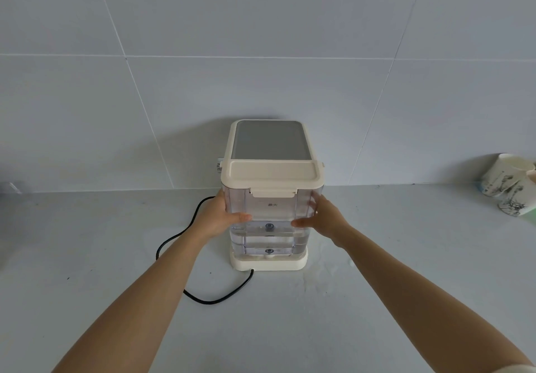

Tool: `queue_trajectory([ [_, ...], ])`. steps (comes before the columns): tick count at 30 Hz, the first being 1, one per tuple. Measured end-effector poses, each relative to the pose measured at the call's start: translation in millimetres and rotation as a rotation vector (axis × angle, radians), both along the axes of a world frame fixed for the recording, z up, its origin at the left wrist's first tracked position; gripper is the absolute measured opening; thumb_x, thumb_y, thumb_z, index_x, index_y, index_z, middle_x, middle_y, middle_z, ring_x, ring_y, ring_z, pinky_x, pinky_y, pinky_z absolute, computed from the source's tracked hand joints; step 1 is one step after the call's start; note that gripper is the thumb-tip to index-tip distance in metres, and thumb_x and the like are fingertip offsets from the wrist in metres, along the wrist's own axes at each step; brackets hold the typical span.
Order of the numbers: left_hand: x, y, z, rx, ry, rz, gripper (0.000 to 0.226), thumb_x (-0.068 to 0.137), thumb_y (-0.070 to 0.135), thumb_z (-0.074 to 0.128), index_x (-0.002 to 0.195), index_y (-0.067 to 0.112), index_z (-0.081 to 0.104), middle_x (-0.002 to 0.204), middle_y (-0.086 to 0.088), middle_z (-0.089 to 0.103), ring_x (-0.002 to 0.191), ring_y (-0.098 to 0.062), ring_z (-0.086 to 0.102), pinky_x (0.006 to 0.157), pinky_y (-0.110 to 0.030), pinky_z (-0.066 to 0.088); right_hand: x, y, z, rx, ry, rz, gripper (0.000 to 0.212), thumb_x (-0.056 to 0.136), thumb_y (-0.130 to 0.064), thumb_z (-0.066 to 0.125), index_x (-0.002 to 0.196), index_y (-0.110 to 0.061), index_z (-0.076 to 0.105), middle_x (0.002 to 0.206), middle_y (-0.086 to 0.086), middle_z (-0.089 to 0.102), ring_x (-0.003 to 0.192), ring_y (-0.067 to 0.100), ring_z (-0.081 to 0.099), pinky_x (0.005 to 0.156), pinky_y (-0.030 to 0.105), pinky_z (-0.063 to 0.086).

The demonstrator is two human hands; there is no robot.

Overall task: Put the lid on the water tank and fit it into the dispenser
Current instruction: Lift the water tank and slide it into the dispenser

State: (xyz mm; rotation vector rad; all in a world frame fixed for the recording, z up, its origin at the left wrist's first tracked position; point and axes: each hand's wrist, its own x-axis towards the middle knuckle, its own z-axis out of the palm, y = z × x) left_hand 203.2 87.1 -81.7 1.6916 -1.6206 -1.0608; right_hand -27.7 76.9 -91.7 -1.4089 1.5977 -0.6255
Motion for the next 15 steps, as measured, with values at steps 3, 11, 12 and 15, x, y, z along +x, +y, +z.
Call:
queue_trajectory([
  [3, 0.5, 2.3, -0.2, 0.025, -0.021, 0.014, 0.061, 0.074, 0.021, 0.075, 0.123, 0.001, 0.046, 0.085, 0.007, 0.054, 0.103, -0.023, 0.055, 0.087, -0.030, 0.042, -0.4, 0.7, -1.2, -0.001, 0.004, 0.004, 0.084, 0.065, -0.015, 0.080, 0.137, -0.014, 0.035, 0.136, 0.007, 0.053, 0.124, 0.030, 0.048, 0.103, 0.040, 0.041],
  [11, 0.6, 5.3, 4.7, 0.039, -0.011, -0.012, 0.084, 0.060, 0.036, 0.079, 0.133, 0.014, 0.043, 0.120, -0.003, 0.061, 0.116, -0.024, 0.055, 0.098, -0.033, 0.043, -1.6, -0.2, -4.0, 0.010, 0.012, 0.001, 0.087, 0.065, -0.018, 0.081, 0.138, -0.014, 0.034, 0.138, 0.006, 0.051, 0.126, 0.029, 0.047, 0.102, 0.039, 0.040],
  [12, -0.2, 3.7, 2.1, 0.036, 0.000, -0.011, 0.078, 0.066, 0.029, 0.078, 0.133, 0.013, 0.042, 0.117, 0.000, 0.060, 0.115, -0.023, 0.054, 0.095, -0.030, 0.042, -1.9, -0.9, -4.8, 0.010, 0.007, 0.002, 0.087, 0.065, -0.018, 0.081, 0.138, -0.014, 0.034, 0.138, 0.006, 0.051, 0.126, 0.029, 0.046, 0.101, 0.039, 0.040],
  [15, -1.6, 2.8, 1.4, 0.045, -0.013, 0.000, 0.063, 0.076, 0.016, 0.073, 0.131, 0.010, 0.042, 0.100, 0.005, 0.055, 0.105, -0.020, 0.052, 0.087, -0.026, 0.037, -1.8, -1.6, -5.7, 0.014, 0.013, -0.003, 0.087, 0.065, -0.018, 0.080, 0.138, -0.014, 0.034, 0.138, 0.007, 0.050, 0.126, 0.029, 0.046, 0.099, 0.037, 0.040],
])
